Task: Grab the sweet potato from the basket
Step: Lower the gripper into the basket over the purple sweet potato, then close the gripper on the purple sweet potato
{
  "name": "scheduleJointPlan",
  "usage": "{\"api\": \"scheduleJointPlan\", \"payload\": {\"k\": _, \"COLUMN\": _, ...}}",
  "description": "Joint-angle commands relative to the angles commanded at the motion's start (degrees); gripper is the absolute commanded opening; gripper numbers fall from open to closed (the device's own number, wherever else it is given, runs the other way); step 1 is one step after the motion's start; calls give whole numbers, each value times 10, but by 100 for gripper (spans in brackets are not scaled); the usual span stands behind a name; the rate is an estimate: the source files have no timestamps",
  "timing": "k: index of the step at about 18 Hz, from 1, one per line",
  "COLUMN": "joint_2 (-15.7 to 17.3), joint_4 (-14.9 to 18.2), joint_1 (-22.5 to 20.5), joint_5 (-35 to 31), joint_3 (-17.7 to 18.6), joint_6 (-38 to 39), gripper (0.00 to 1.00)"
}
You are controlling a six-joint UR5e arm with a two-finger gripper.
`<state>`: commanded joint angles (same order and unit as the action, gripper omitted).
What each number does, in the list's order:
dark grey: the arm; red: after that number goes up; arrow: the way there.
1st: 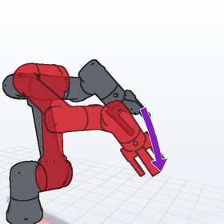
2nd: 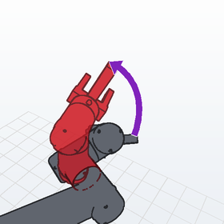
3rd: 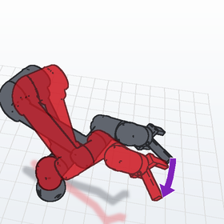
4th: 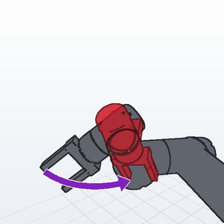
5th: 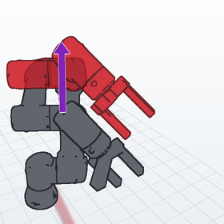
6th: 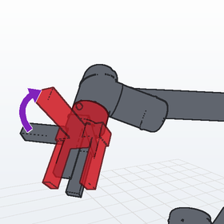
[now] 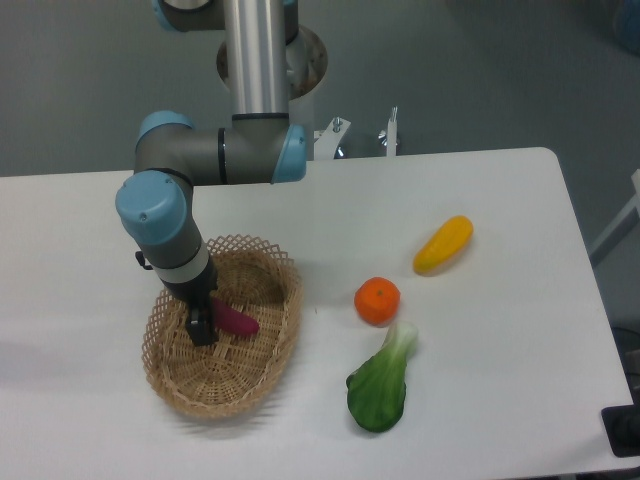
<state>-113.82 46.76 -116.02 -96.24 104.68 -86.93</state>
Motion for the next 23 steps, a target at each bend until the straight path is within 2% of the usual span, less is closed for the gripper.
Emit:
{"api": "scheduleJointPlan", "payload": {"k": 2, "joint_2": -4, "joint_4": -3, "joint_1": 0, "joint_5": 0, "joint_3": 0, "joint_6": 3, "gripper": 89}}
{"api": "scheduleJointPlan", "payload": {"k": 7, "joint_2": -9, "joint_4": -13, "joint_1": 1, "joint_5": -1, "joint_3": 4, "joint_6": 4, "gripper": 85}}
{"api": "scheduleJointPlan", "payload": {"k": 14, "joint_2": -9, "joint_4": -12, "joint_1": 1, "joint_5": -1, "joint_3": 9, "joint_6": 3, "gripper": 85}}
{"api": "scheduleJointPlan", "payload": {"k": 20, "joint_2": -4, "joint_4": -11, "joint_1": 0, "joint_5": -2, "joint_3": 11, "joint_6": 17, "gripper": 47}}
{"api": "scheduleJointPlan", "payload": {"k": 21, "joint_2": -4, "joint_4": -11, "joint_1": 0, "joint_5": -2, "joint_3": 12, "joint_6": 21, "gripper": 42}}
{"api": "scheduleJointPlan", "payload": {"k": 23, "joint_2": -3, "joint_4": -11, "joint_1": 0, "joint_5": -2, "joint_3": 12, "joint_6": 23, "gripper": 40}}
